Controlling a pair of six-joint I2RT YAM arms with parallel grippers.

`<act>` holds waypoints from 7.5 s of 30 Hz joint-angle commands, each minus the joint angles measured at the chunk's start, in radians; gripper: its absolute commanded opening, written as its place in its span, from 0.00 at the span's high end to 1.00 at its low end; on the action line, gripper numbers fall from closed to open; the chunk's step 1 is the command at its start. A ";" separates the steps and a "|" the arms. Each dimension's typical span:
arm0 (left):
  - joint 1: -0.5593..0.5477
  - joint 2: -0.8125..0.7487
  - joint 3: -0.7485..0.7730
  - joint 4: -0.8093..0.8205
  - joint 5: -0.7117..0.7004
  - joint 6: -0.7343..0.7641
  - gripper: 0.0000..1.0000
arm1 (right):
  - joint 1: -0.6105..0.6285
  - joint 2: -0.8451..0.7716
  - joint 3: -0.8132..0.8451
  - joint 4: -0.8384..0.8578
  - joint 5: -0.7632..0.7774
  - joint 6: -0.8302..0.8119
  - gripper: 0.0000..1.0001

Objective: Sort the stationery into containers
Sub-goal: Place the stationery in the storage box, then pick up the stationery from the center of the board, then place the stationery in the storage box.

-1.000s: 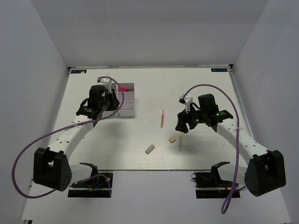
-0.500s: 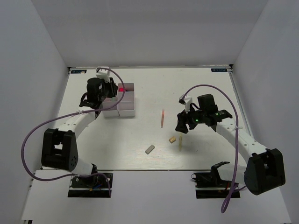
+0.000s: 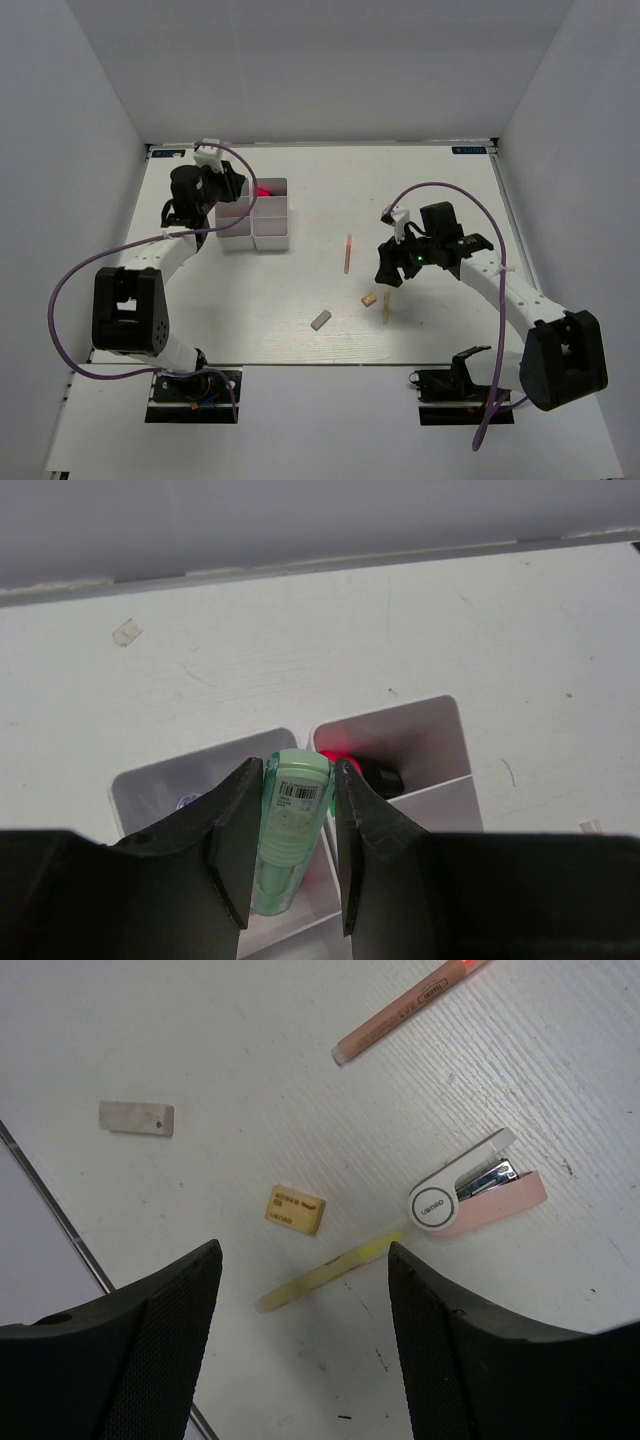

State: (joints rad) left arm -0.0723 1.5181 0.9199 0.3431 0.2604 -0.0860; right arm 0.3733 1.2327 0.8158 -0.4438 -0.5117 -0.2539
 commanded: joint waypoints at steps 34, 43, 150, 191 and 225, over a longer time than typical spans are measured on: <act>0.114 0.125 -0.075 0.194 0.373 0.110 0.81 | -0.008 0.033 0.045 -0.006 -0.014 -0.025 0.30; 0.111 0.053 -0.076 0.154 0.352 0.097 0.31 | -0.008 0.027 0.046 -0.007 -0.019 -0.025 0.29; -0.483 -1.138 -0.461 -0.986 -0.621 -0.049 0.04 | 0.294 0.772 1.194 -0.325 0.145 -0.741 0.79; -0.486 -1.158 -0.458 -0.989 -0.616 -0.037 0.03 | 0.498 1.021 1.155 0.191 0.498 -0.786 0.51; -0.534 -0.678 -0.307 -0.906 0.034 0.003 0.44 | 0.344 0.596 0.850 -0.386 0.523 0.148 0.65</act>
State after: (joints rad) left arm -0.5762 0.7868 0.5304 -0.5735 0.1577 -0.0956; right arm 0.7929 1.7660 1.7004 -0.5972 0.0792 -0.3367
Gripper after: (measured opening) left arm 0.520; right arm 0.357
